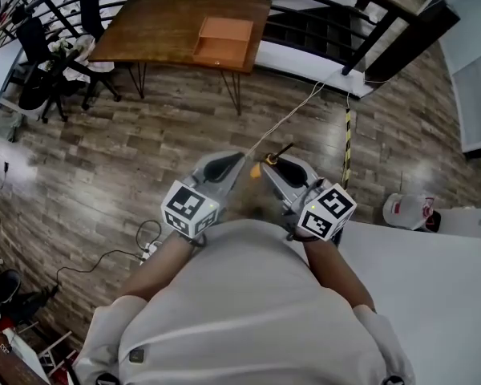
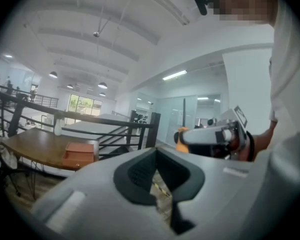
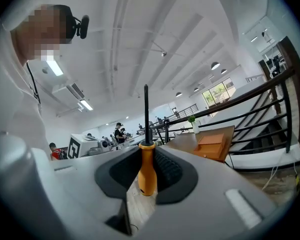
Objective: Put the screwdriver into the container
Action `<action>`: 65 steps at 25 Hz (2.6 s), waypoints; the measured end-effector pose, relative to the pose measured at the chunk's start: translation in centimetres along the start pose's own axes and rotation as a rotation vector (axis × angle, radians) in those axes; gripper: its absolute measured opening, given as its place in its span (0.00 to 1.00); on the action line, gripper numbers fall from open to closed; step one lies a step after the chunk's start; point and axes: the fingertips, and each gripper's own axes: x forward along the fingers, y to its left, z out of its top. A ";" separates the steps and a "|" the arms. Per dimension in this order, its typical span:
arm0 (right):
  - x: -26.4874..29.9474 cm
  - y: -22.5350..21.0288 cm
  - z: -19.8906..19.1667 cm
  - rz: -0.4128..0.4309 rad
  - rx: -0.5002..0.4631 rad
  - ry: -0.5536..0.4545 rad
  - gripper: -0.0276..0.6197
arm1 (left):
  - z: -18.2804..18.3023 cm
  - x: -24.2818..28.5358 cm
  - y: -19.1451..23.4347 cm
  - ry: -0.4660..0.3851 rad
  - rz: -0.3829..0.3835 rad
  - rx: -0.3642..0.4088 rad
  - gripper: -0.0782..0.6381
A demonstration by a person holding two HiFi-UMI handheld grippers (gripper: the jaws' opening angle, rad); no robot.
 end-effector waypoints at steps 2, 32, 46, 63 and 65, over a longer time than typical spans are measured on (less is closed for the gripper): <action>-1.3 -1.8 1.1 0.011 0.001 0.000 0.17 | 0.6 2.3 -0.8 -0.004 0.000 0.002 0.11; 8.8 -13.0 5.4 0.024 0.050 0.009 0.17 | 3.1 10.1 12.8 0.008 0.019 -0.034 0.11; 25.5 -11.8 8.3 -0.006 0.060 -0.036 0.17 | 6.5 3.1 28.1 0.025 0.018 0.011 0.11; 33.0 -16.0 8.9 0.022 0.079 0.021 0.17 | 6.4 3.3 36.2 0.026 0.112 -0.034 0.11; 32.7 -16.8 9.3 0.038 0.075 0.028 0.17 | 6.8 4.4 36.5 0.022 0.127 -0.037 0.11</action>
